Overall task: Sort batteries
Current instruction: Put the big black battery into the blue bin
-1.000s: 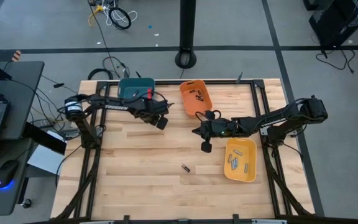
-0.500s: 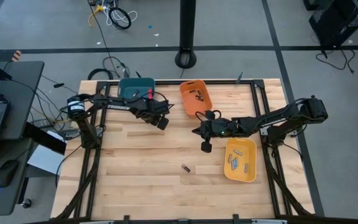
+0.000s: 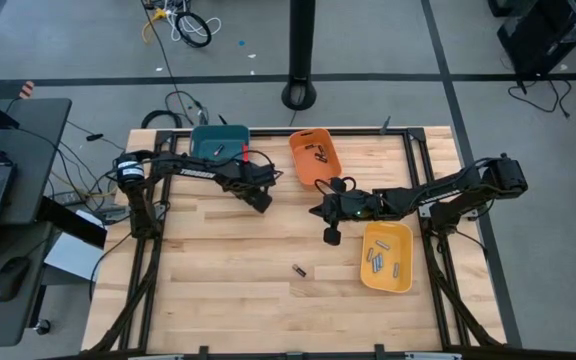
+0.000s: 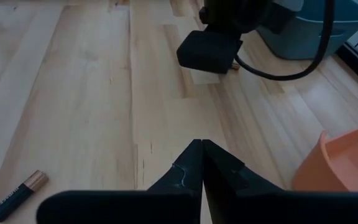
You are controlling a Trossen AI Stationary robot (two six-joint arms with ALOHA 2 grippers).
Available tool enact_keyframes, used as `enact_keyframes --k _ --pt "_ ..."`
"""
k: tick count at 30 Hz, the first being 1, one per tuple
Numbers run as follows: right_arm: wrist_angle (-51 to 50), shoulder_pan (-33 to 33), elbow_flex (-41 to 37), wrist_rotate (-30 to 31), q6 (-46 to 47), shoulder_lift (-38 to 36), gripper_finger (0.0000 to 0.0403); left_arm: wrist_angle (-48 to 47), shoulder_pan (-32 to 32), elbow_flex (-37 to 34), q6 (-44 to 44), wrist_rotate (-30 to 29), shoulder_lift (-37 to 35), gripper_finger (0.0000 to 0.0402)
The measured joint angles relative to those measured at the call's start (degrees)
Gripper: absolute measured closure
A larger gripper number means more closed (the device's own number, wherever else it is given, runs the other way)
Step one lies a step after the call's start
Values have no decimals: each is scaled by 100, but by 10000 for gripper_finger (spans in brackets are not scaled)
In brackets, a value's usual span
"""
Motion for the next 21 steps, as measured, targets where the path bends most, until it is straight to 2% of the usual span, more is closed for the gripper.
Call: enact_keyframes --k 8,13,21 --pt "0 0 0 0 0 0 382 35 -99 -5 1276 48 12 299" --pt "0 0 0 0 0 0 383 19 -277 -15 2008 301 17 331" --pt "0 0 0 0 0 0 382 -78 -481 -15 2668 350 17 351"
